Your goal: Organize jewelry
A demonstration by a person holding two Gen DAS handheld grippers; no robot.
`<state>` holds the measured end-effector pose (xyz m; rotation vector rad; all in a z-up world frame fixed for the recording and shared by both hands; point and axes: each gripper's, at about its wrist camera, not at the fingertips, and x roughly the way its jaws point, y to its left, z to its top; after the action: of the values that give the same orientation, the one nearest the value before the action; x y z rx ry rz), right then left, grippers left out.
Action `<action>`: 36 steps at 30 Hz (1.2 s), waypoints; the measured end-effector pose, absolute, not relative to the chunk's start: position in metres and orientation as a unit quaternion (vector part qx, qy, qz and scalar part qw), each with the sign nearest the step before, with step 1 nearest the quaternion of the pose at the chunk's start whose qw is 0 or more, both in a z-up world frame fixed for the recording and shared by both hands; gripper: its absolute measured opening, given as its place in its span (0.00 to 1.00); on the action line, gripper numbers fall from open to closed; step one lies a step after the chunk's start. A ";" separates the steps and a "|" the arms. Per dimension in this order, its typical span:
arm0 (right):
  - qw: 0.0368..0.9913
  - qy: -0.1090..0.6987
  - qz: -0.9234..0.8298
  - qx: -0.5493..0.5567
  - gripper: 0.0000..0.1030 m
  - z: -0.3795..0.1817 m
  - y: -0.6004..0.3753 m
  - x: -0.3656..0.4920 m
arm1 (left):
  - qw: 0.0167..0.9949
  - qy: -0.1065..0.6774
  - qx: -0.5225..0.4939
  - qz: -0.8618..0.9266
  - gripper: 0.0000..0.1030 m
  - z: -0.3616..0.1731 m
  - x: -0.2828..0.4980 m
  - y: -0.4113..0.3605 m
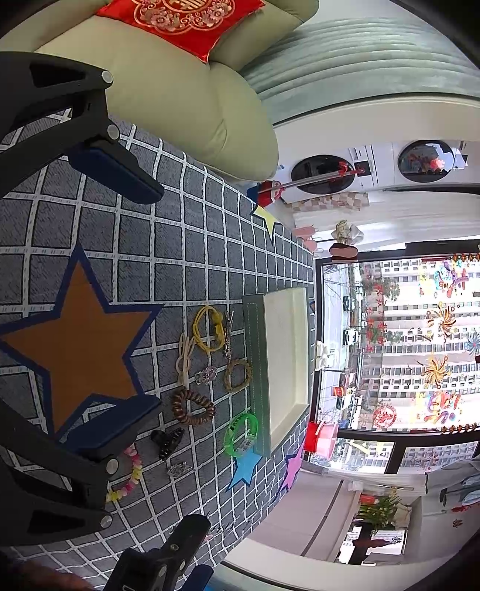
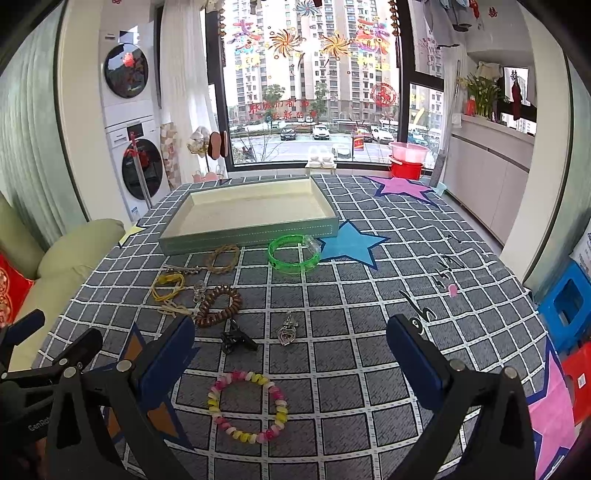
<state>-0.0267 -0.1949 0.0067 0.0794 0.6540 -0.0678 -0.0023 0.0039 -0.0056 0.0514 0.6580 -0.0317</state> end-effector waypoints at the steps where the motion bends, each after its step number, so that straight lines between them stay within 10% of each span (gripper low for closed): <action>1: 0.946 0.321 -0.033 0.039 1.00 0.006 -0.195 -0.027 | 0.946 0.324 0.025 -0.016 1.00 -0.006 -0.002 0.004; 36: 0.945 0.323 -0.030 0.042 1.00 0.004 -0.194 -0.029 | 0.945 0.325 0.025 -0.017 1.00 -0.007 -0.002 0.003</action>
<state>-0.0288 -0.1941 0.0038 0.0858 0.6591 -0.0611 -0.0018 0.0025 -0.0068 0.0503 0.6614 -0.0340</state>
